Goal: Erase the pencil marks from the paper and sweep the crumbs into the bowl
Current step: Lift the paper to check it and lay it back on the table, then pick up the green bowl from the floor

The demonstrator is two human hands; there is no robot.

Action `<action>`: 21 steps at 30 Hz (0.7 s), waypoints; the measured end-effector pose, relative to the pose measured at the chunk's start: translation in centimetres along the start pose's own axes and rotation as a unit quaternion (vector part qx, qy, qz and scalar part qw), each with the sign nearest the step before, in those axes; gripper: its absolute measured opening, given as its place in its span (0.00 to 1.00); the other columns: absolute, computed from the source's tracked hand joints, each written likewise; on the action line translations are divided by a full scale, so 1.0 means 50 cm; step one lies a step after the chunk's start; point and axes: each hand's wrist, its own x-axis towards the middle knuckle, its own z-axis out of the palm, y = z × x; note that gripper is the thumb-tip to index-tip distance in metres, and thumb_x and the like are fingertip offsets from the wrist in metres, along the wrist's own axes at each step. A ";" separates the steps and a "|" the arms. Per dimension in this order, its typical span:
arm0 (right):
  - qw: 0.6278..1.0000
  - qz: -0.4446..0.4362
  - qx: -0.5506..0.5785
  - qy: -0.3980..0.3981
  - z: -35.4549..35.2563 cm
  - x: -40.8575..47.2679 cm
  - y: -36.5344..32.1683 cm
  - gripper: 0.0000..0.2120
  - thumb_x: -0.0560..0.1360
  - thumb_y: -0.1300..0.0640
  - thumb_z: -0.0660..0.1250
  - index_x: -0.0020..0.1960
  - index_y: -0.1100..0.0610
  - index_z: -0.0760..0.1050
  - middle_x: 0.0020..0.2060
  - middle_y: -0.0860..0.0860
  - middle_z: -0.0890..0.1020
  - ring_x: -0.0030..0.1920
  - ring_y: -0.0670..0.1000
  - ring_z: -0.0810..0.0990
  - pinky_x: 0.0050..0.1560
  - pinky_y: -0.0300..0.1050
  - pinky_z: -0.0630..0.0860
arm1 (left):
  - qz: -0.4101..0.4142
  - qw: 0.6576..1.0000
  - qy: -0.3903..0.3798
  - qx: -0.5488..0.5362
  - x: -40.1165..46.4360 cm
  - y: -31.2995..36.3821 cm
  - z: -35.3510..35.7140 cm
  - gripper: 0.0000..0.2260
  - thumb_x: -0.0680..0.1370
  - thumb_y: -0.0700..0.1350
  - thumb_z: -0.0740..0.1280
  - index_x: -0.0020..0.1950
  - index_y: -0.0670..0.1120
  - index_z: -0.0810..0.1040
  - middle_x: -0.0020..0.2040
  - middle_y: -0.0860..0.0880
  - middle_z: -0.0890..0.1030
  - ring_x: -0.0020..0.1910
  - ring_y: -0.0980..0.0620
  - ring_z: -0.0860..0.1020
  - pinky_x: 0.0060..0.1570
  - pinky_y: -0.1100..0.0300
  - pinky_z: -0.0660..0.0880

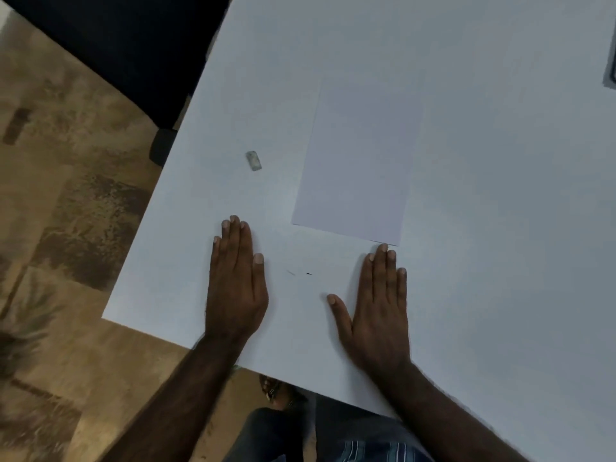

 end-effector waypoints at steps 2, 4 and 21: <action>1.000 -0.026 -0.009 -0.013 0.009 -0.007 -0.028 0.44 0.86 0.32 0.50 0.86 0.66 0.48 0.87 0.61 0.47 0.88 0.61 0.45 0.86 0.66 0.51 | -0.009 1.000 0.004 0.006 -0.032 -0.025 -0.004 0.27 0.88 0.46 0.54 0.85 0.38 0.56 0.87 0.43 0.55 0.87 0.46 0.52 0.84 0.42 0.52; 0.998 -0.055 -0.018 -0.022 0.020 -0.006 -0.056 0.44 0.86 0.32 0.49 0.86 0.66 0.48 0.87 0.61 0.47 0.88 0.60 0.45 0.86 0.67 0.52 | -0.015 1.000 0.007 0.012 -0.062 -0.044 -0.007 0.27 0.88 0.46 0.54 0.85 0.37 0.56 0.87 0.42 0.56 0.87 0.46 0.52 0.84 0.41 0.53; 0.983 -0.170 -0.068 -0.029 0.050 0.056 -0.136 0.51 0.83 0.25 0.50 0.87 0.64 0.44 0.87 0.61 0.44 0.88 0.59 0.41 0.87 0.62 0.45 | 0.022 0.998 -0.019 0.052 -0.213 -0.099 -0.023 0.27 0.89 0.49 0.49 0.85 0.38 0.55 0.86 0.40 0.56 0.87 0.45 0.50 0.84 0.42 0.50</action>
